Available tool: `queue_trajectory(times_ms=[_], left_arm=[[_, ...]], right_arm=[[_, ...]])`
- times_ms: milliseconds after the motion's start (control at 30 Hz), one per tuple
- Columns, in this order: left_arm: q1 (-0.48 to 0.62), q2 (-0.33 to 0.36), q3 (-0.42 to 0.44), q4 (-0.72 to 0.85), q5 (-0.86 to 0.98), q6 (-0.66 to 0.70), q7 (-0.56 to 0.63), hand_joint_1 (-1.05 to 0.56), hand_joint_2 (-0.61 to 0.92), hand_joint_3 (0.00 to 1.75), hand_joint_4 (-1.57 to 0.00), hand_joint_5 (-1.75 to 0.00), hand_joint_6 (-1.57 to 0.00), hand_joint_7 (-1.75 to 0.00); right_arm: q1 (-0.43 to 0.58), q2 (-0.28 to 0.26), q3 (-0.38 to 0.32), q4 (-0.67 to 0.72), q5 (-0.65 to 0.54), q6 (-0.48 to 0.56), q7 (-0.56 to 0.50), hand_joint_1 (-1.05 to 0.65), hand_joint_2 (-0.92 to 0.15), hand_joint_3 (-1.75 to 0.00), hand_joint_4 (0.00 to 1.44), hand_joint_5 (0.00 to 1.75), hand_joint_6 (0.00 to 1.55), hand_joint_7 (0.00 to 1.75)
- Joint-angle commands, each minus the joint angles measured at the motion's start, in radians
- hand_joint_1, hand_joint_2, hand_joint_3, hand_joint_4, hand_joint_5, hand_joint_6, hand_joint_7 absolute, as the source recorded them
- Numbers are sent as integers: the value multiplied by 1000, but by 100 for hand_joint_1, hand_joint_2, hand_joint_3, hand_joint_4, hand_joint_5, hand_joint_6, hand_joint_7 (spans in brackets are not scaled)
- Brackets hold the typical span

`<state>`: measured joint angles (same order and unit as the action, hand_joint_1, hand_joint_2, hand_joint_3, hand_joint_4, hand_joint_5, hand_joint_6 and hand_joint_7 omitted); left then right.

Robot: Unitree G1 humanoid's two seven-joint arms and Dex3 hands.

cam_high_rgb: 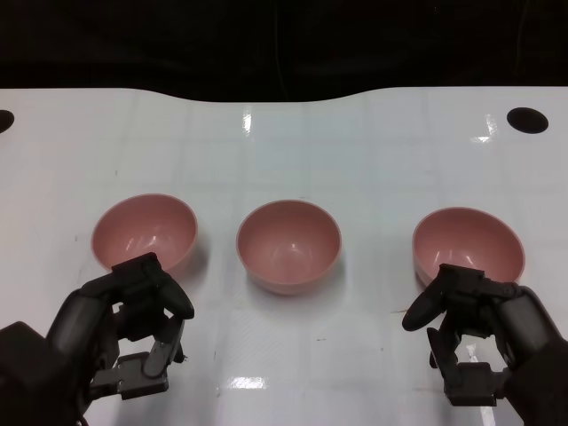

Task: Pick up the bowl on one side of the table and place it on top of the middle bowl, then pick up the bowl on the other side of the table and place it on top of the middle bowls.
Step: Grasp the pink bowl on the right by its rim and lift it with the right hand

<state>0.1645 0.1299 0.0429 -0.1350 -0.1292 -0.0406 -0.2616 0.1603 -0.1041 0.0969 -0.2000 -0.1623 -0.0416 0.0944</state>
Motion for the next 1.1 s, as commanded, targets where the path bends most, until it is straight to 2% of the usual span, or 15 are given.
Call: queue_trajectory(times_ms=[33,833,1100], left_arm=[[-3,12,10,-5,-5,3,1,-14,48,121,-76,-175,-71,-154],[3,12,4,1,30,-17,9,-11,46,126,-77,-175,-72,-155],[2,11,6,-8,20,-1,7,-16,44,128,-76,-175,-71,-156]], right_arm=[[-10,-8,-14,2,20,-14,3,0,-41,-119,75,141,74,112],[-18,-5,-45,-26,26,-31,-15,-1,-46,-108,72,143,74,106],[-26,0,-57,-44,20,-19,-33,-4,-46,-106,66,142,70,104]])
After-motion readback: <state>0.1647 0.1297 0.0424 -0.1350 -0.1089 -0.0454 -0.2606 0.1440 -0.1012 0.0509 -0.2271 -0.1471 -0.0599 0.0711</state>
